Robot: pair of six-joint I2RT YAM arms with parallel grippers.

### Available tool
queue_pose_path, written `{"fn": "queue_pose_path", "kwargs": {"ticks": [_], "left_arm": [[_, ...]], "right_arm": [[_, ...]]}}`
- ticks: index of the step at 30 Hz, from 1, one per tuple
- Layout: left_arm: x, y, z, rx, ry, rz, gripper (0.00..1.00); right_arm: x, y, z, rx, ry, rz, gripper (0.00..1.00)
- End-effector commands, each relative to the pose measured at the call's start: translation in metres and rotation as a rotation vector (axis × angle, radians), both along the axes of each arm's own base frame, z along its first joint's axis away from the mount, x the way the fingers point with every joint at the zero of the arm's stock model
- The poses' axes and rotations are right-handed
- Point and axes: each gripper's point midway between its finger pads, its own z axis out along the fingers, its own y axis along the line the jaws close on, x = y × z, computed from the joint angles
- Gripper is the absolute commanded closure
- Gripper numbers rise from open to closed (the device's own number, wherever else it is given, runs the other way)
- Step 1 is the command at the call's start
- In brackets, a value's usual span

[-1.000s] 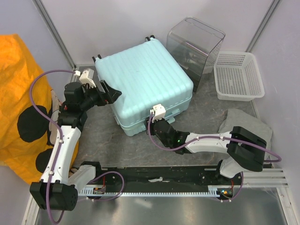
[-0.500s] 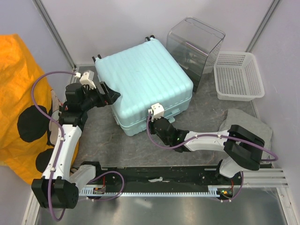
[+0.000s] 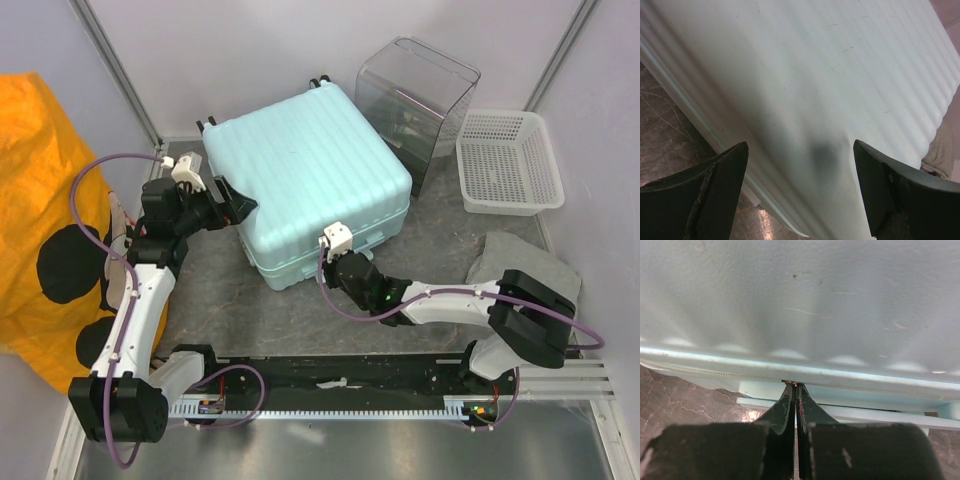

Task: Open, take out, and arrange the luggage
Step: Unzip the luggage at the center of the board.

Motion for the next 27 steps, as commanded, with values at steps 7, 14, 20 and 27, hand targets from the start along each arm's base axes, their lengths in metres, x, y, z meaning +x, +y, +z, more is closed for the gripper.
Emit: {"fn": "queue_pose_path", "kwargs": {"ticks": [7,14,20,27], "left_arm": [[-0.001,-0.016,-0.004,-0.067,0.002,-0.09,0.08],[-0.006,-0.023,-0.012,-0.106,0.029,-0.125,0.08],[-0.009,-0.028,-0.018,-0.136,0.049,-0.154,0.09],[-0.011,-0.032,-0.021,-0.154,0.056,-0.171,0.1]], "right_arm": [[0.016,-0.016,0.057,0.046,-0.136,-0.003,1.0],[0.006,0.005,0.053,0.08,-0.064,0.078,1.0],[-0.015,0.035,0.069,0.137,-0.006,0.209,1.0],[-0.03,0.055,0.067,0.116,0.066,0.285,1.0]]}}
